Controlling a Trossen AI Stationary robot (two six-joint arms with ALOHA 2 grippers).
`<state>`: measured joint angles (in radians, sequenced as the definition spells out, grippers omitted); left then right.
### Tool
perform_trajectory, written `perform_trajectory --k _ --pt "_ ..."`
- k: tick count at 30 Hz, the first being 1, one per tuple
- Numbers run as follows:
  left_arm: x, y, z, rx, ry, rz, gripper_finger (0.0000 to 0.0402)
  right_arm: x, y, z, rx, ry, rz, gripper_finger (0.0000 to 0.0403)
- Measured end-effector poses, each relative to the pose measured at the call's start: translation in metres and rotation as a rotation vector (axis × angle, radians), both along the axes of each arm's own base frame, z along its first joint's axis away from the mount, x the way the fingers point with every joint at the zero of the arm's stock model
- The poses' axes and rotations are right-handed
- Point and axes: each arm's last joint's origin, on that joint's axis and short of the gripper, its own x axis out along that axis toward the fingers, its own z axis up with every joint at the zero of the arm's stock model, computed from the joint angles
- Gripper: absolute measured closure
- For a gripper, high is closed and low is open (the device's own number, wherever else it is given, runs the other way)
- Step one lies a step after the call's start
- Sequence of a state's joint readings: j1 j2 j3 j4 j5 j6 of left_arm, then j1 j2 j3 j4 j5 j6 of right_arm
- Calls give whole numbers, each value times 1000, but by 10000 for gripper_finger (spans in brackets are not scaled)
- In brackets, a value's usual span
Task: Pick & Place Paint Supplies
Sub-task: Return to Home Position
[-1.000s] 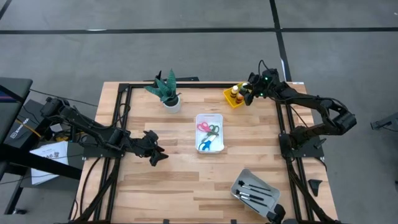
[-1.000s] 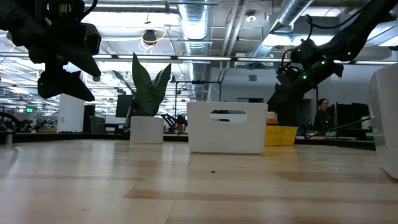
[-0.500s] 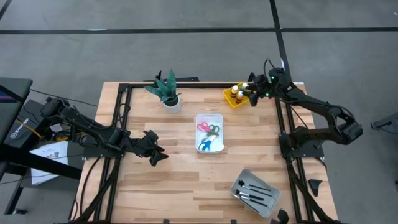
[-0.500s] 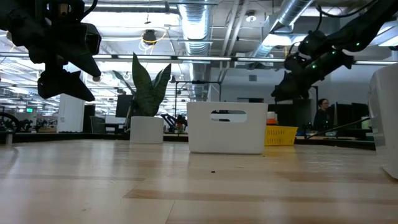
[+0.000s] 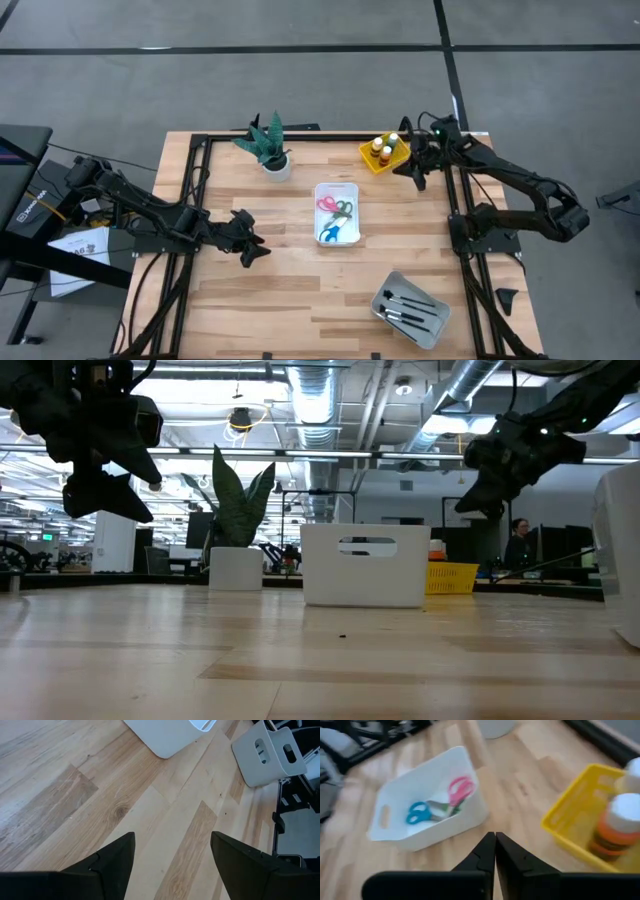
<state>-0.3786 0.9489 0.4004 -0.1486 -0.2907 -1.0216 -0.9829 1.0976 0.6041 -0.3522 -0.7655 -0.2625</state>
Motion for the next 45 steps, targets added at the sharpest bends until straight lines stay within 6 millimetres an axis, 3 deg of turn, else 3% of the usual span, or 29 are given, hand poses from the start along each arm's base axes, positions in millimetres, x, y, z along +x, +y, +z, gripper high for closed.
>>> perform_trajectory --k 7,16,28,45 --pt "0 0 0 -3 -5 1 147 -10 14 -15 60 3 -56 401" --pt "3 -1 4 5 -55 -9 147 -25 50 -33 34 -259 -62 402" --pt "8 2 10 30 -128 -8 147 -17 85 -69 10 -317 -107 403" --pt "13 16 13 54 -157 102 147 -2 127 -62 -29 -377 -36 403"
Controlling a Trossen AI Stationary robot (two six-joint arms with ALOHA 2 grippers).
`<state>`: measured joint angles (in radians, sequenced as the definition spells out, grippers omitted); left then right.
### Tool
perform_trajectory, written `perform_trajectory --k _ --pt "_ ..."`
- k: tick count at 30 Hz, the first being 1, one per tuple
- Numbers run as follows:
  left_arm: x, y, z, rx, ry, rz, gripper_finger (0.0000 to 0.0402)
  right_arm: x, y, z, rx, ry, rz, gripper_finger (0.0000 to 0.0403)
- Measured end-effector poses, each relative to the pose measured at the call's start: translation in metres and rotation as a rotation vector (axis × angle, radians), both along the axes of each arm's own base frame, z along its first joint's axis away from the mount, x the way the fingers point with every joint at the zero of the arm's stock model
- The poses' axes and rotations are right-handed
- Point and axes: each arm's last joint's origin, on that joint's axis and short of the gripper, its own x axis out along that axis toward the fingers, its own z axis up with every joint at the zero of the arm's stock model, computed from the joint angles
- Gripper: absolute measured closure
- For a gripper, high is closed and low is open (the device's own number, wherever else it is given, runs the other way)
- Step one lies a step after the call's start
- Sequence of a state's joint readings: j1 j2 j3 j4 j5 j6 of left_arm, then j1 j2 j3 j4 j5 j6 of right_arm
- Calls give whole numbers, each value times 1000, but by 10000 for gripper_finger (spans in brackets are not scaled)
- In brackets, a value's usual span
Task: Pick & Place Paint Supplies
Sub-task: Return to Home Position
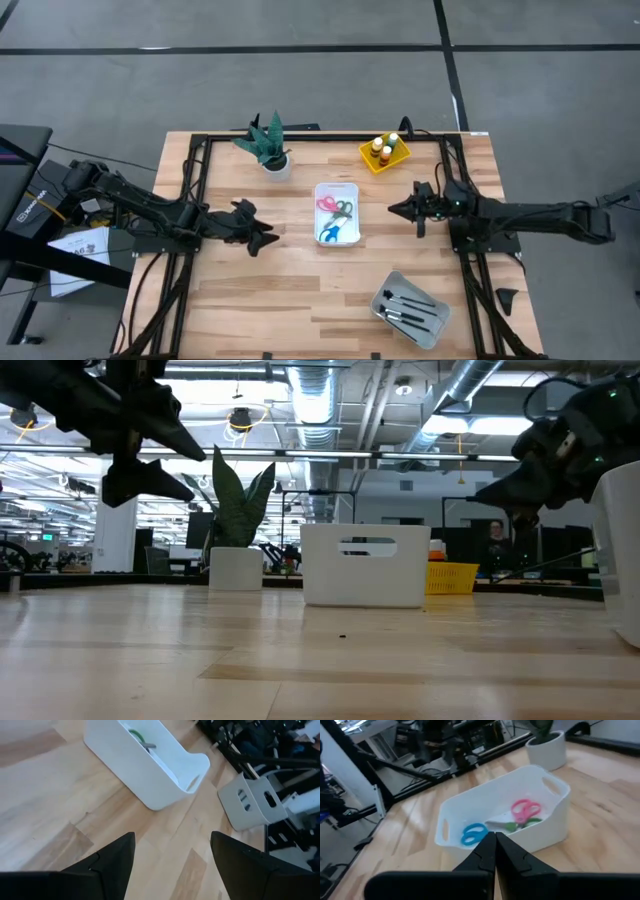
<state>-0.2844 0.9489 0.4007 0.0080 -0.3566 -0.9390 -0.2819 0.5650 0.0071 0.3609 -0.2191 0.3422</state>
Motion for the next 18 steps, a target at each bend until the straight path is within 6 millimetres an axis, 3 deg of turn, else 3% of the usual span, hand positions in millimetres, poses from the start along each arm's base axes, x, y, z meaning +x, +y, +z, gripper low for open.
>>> perform_trajectory --k 8,18 --pt "0 1 0 9 -4 16 147 -12 15 3 -2 -10 83 403" --pt "1 0 1 22 -13 7 147 -28 16 18 -70 -175 21 403"
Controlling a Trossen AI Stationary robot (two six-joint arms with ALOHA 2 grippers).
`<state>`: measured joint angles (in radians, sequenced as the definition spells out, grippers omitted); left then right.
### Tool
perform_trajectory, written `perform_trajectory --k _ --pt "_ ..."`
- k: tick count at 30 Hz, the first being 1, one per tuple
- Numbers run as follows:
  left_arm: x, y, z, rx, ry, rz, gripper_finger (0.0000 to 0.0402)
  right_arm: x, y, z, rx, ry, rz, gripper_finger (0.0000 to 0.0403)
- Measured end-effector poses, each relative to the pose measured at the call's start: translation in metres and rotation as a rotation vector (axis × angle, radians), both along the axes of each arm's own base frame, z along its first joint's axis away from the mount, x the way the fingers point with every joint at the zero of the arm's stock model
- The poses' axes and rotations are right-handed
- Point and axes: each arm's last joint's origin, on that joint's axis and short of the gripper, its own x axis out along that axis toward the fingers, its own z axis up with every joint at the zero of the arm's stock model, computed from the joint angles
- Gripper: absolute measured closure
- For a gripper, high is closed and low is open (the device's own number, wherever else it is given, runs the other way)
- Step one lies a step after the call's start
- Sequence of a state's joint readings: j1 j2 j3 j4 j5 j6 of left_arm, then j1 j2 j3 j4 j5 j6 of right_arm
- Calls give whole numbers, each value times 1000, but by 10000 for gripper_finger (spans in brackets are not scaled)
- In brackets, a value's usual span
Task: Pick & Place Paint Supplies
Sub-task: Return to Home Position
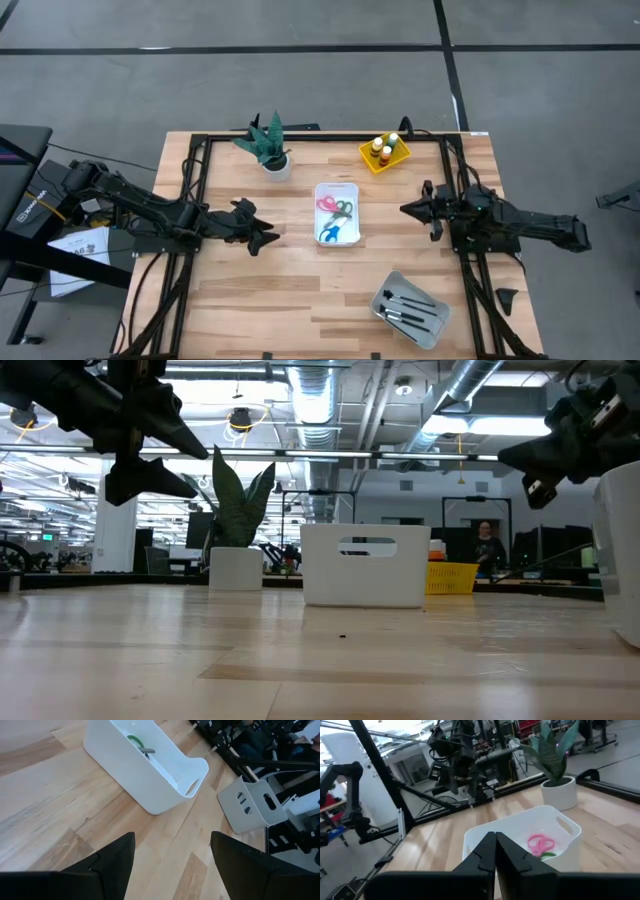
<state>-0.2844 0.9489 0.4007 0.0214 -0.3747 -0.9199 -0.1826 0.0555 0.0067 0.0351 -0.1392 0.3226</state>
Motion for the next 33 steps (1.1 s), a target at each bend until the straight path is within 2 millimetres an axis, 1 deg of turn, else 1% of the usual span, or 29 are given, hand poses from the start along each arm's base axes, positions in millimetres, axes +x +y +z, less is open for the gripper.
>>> perform_trajectory --k 4,13,17,21,24,27,31,33 --pt "0 0 0 -2 -6 0 147 0 3 0 -1 -2 36 403" --pt "2 -1 3 -12 -39 0 147 1 22 0 19 7 223 403" --pt "2 0 3 -8 -40 7 147 -1 24 0 17 41 177 403" --pt "2 1 4 10 -45 40 147 -6 24 5 -1 64 162 403" --pt "2 1 4 14 -48 40 147 -12 22 7 -28 171 140 403" --pt "2 1 4 32 -49 31 147 -11 22 15 -37 108 113 403" --pt "2 1 4 56 -45 24 147 -8 22 7 -33 87 106 403" --pt "2 1 4 57 -45 23 147 -6 22 6 -32 54 93 403"
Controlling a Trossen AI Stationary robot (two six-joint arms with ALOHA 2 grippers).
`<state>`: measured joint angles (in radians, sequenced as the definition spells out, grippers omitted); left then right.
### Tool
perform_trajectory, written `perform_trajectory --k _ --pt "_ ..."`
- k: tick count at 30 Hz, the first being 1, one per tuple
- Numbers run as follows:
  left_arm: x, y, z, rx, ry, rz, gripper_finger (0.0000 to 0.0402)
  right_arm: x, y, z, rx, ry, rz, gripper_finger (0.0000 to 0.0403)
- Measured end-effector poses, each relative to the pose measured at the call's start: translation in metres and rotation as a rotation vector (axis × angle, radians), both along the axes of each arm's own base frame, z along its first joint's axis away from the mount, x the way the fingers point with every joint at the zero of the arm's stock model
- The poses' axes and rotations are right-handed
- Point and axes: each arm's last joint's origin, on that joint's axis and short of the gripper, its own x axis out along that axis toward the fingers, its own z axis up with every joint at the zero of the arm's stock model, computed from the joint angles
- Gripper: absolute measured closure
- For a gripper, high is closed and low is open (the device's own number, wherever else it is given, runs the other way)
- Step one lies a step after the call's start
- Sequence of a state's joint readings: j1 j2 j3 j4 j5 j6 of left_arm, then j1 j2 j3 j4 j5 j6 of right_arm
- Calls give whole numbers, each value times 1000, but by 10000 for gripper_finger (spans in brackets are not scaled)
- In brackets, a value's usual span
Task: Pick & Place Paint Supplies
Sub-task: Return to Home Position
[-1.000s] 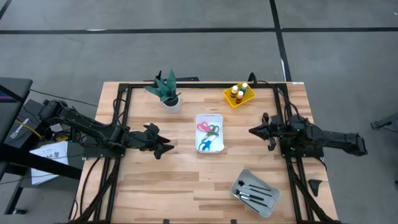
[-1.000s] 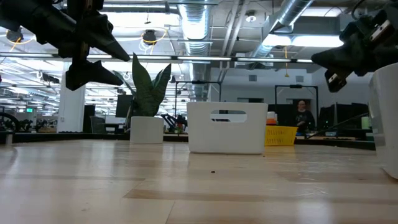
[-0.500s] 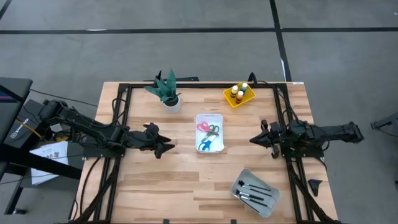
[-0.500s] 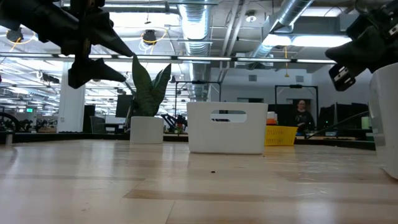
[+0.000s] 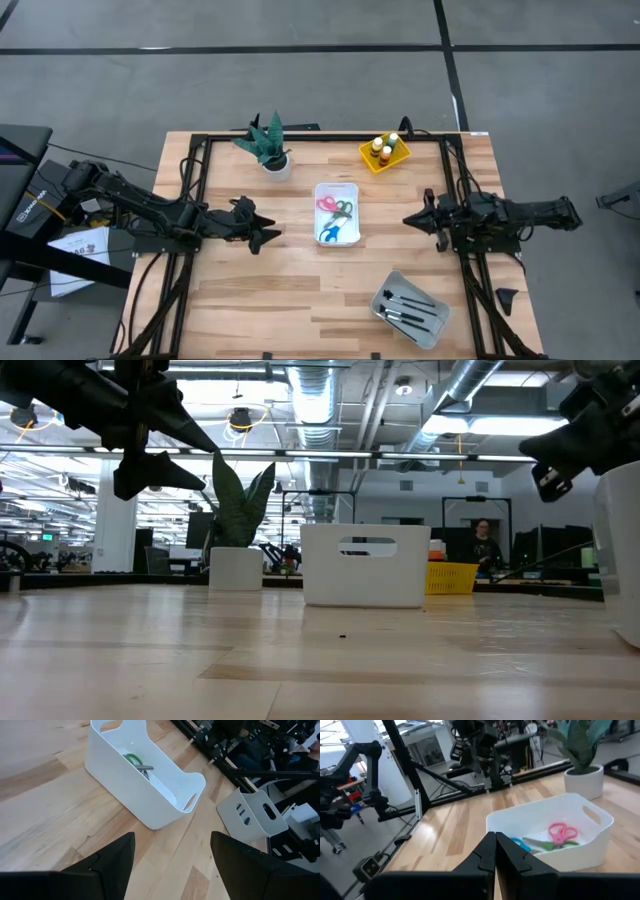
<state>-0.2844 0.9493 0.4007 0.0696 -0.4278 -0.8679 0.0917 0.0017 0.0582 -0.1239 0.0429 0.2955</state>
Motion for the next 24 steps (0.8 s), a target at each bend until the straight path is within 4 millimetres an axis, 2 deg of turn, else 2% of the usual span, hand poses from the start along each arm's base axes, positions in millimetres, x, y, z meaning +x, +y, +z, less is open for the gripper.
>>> perform_trajectory --k 9,24 --pt "0 0 0 0 0 -1 147 3 -1 -2 -41 -95 -39 403" --pt "0 0 0 23 4 -12 152 4 -3 -3 -26 -98 -50 397"
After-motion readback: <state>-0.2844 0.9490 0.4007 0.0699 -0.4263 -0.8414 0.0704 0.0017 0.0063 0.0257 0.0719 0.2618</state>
